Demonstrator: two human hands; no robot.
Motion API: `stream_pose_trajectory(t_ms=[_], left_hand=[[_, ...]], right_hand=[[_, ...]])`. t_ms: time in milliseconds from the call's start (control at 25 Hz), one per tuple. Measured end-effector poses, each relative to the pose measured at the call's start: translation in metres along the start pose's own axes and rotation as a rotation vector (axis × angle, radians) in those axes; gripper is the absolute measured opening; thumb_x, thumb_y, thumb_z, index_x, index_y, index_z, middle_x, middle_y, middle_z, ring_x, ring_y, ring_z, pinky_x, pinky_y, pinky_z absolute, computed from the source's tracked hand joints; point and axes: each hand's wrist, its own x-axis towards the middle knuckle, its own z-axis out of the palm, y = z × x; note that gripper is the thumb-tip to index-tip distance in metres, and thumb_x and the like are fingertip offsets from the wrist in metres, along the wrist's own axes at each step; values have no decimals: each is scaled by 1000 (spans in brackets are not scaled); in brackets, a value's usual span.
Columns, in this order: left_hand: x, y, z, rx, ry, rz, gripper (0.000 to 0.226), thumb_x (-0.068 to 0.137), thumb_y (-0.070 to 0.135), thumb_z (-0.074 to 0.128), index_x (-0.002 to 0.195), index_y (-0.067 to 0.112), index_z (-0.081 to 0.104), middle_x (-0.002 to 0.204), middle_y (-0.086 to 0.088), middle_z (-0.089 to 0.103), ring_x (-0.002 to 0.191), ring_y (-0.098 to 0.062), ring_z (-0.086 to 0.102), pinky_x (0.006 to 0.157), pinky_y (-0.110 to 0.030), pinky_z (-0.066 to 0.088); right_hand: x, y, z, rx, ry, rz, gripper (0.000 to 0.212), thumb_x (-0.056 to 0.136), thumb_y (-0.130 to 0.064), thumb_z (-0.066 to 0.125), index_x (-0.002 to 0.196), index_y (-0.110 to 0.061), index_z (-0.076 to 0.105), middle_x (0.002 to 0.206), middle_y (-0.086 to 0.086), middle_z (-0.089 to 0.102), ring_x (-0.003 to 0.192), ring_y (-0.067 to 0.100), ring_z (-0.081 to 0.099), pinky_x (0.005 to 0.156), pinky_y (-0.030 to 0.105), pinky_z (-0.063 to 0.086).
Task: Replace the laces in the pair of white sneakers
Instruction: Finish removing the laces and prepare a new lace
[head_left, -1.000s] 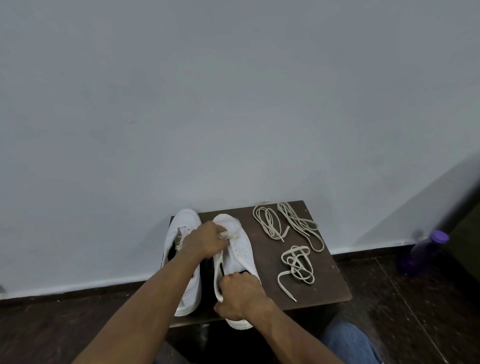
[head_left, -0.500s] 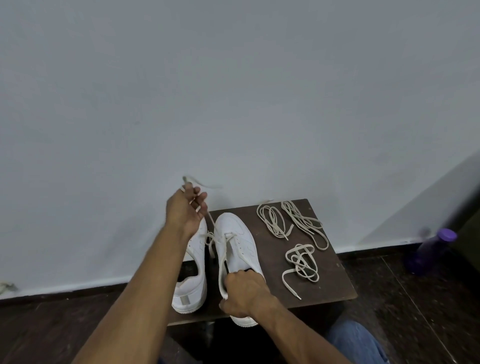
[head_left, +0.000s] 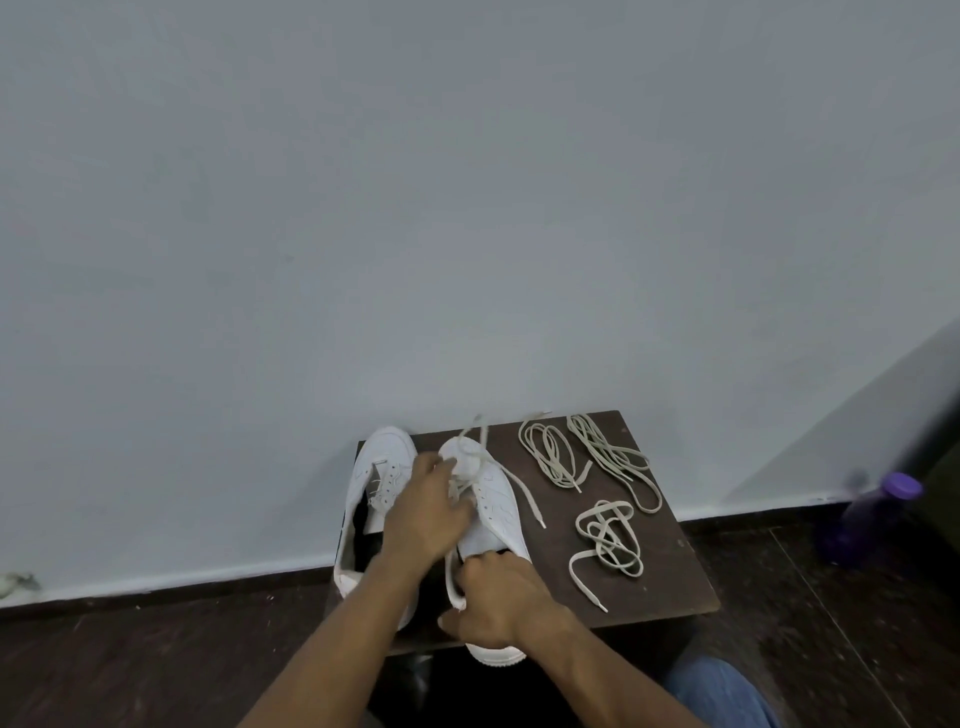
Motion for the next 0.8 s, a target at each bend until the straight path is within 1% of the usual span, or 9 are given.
stream_pose_trajectory(t_ms=[120, 200, 280, 320, 440, 520, 640, 680, 800], left_hand=[[-21, -2, 13, 124, 105, -95, 25, 89, 36, 53, 108, 20, 58, 112, 3, 54, 98, -25, 61, 71, -32, 44], [-19, -5, 12, 33, 104, -195, 16, 88, 32, 52, 84, 18, 57, 87, 1, 63, 83, -25, 62, 66, -32, 46], [-11, -8, 10, -89, 61, -275, 21, 85, 29, 52, 68, 17, 53, 72, -3, 63, 69, -26, 65, 64, -36, 54], [-10, -10, 9, -135, 42, -305, 22, 84, 29, 50, 66, 17, 53, 70, -5, 64, 65, -28, 66, 64, -39, 58], [-11, -7, 6, -142, 24, -332, 21, 79, 31, 47, 75, 13, 59, 77, -7, 67, 69, -29, 68, 67, -41, 59], [-13, -3, 5, -69, 35, -332, 16, 81, 26, 50, 85, 14, 61, 85, -5, 66, 77, -25, 64, 66, -32, 52], [-12, -4, 8, -44, 57, -339, 15, 82, 26, 52, 83, 13, 61, 87, -6, 66, 76, -24, 59, 63, -31, 45], [-11, -7, 10, -62, 57, -343, 16, 80, 27, 52, 78, 13, 59, 84, -7, 66, 75, -25, 62, 63, -31, 48], [-11, -9, 12, -83, 57, -348, 14, 79, 25, 51, 72, 14, 54, 72, -3, 62, 69, -24, 63, 58, -29, 46]], right_hand=[[-5, 13, 1, 610, 256, 55, 18, 76, -31, 60, 77, -17, 72, 75, 1, 72, 73, 19, 66, 72, 35, 53], [-2, 20, -5, 806, 526, 162, 14, 81, -20, 61, 80, -22, 74, 77, -9, 73, 73, 8, 67, 74, 35, 54], [10, 25, -15, 640, 642, 202, 17, 87, -19, 59, 93, -26, 73, 93, -13, 72, 83, 6, 66, 78, 32, 53], [21, 26, -20, 529, 623, 184, 19, 88, -20, 57, 100, -26, 71, 102, -13, 70, 90, 9, 65, 80, 32, 52], [59, 27, -32, 262, 326, 113, 33, 90, -24, 52, 121, -25, 63, 124, -6, 61, 111, 20, 60, 90, 35, 49], [76, 24, -33, 49, 189, 95, 33, 93, -25, 48, 123, -20, 62, 126, 1, 54, 113, 27, 57, 89, 38, 48], [87, 25, -29, -82, 233, 109, 26, 95, -22, 45, 110, -12, 64, 115, 6, 58, 101, 30, 62, 79, 38, 49], [87, 30, -24, 106, 323, 198, 24, 95, -19, 46, 105, -9, 65, 107, 8, 63, 94, 30, 65, 75, 37, 51], [85, 53, -21, 1481, 540, 728, 16, 93, -2, 51, 101, 5, 63, 84, 18, 68, 68, 28, 69, 53, 33, 57]])
